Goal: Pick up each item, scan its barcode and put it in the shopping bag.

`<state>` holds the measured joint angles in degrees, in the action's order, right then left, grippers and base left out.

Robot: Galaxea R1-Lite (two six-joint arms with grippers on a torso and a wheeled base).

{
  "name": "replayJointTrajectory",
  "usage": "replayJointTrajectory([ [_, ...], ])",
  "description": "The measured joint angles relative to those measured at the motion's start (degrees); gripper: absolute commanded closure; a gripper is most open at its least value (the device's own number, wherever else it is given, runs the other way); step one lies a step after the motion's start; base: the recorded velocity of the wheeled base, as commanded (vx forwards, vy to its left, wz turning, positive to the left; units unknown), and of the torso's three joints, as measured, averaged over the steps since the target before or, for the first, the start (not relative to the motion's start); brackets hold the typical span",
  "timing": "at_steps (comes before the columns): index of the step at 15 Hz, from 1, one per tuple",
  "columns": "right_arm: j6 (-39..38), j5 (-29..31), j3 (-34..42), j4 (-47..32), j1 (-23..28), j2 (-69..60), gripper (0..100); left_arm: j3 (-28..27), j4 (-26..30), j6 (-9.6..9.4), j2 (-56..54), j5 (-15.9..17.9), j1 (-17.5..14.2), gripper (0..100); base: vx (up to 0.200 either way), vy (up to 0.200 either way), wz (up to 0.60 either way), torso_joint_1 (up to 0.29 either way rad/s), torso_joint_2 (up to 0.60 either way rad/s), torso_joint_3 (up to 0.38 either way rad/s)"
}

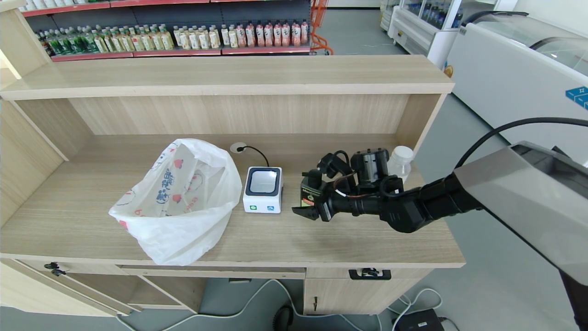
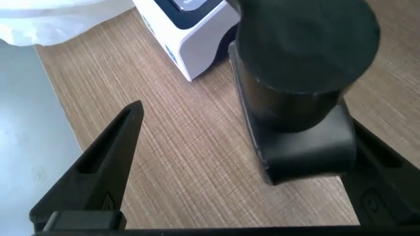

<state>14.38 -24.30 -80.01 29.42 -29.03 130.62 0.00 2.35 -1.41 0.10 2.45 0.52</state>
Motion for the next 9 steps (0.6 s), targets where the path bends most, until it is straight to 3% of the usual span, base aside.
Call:
replayJointTrajectory([
  [2, 0.4, -0.4, -1.4, 0.0, -0.2, 0.9, 0, 0.0, 0.0, 0.0, 0.0, 0.0, 0.0, 0, 0.0, 0.0, 0.0, 0.0, 0.0, 0.0],
  [3, 0.4, -0.4, -1.9, 0.0, -0.2, 1.2, 100, 0.0, 0.0, 0.0, 0.0, 0.0, 0.0, 0, 0.0, 0.0, 0.0, 0.0, 0.0, 0.0],
  [9, 1.5, -0.1, -0.9, -3.2, 0.5, 0.9, 100, 0.0, 0.0, 0.0, 0.0, 0.0, 0.0, 0, 0.0, 0.0, 0.0, 0.0, 0.0, 0.0],
])
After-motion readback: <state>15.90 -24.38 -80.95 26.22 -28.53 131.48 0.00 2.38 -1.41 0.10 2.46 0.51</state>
